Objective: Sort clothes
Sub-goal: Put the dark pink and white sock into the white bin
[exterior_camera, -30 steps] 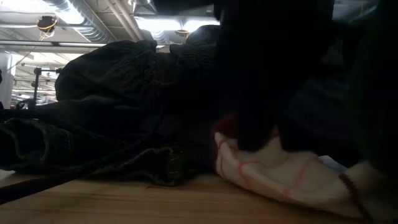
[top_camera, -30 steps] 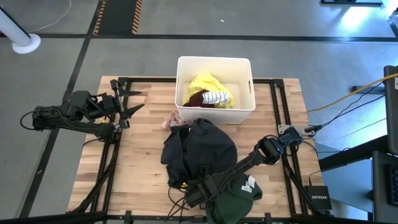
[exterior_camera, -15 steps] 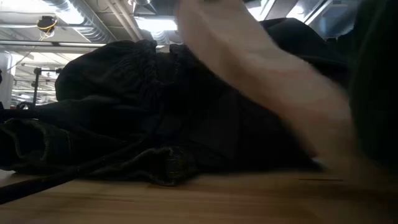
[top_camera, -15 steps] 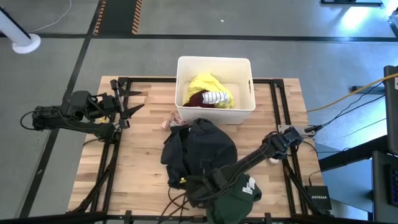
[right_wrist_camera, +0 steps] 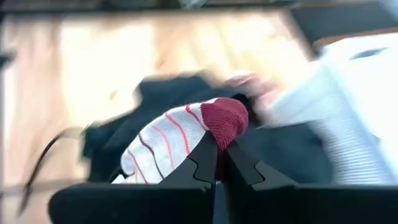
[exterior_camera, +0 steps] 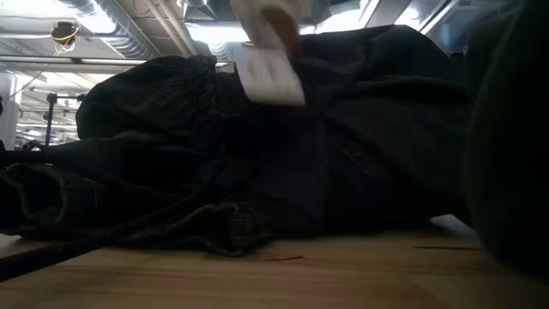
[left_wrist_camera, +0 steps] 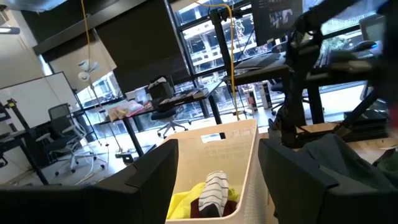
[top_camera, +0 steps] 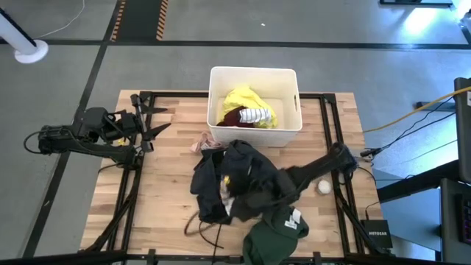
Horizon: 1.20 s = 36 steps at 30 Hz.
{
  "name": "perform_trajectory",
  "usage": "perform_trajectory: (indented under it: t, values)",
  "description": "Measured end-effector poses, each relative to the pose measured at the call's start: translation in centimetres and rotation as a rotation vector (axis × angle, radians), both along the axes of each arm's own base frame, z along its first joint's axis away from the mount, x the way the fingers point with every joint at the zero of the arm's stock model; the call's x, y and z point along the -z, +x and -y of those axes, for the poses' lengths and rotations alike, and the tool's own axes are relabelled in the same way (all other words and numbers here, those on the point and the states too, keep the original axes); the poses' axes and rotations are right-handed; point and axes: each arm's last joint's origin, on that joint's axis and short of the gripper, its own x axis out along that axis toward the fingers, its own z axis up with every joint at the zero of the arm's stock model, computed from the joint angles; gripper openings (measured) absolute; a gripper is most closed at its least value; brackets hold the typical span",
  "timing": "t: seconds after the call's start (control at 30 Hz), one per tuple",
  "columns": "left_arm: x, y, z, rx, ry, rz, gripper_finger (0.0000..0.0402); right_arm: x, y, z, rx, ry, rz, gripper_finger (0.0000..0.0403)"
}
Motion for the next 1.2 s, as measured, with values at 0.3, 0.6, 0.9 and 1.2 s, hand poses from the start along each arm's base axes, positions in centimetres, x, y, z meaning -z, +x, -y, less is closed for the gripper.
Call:
perform_trajectory:
  t: [0.3, 0.6, 0.9, 1.2]
  values:
    - [0.1, 0.0, 0.0, 0.000, 0.001, -0.008, 0.0219, -6.1, -2.5, 6.9, 0.268, -0.176, 0.221, 0.0022]
    - [0.1, 0.0, 0.0, 0.000, 0.003, -0.008, 0.0219, -9.1, -4.1, 13.9, 0.542, -0.331, 0.305, 0.0023]
    - [0.1, 0.0, 0.0, 0.000, 0.004, -0.008, 0.0219, -8.2, -3.5, 19.4, 0.632, -0.301, 0.217, 0.0024]
    - [0.3, 0.0, 0.0, 0.000, 0.005, -0.031, 0.0219, -7.1, -2.9, 23.0, 0.565, -0.003, 0.165, 0.0024]
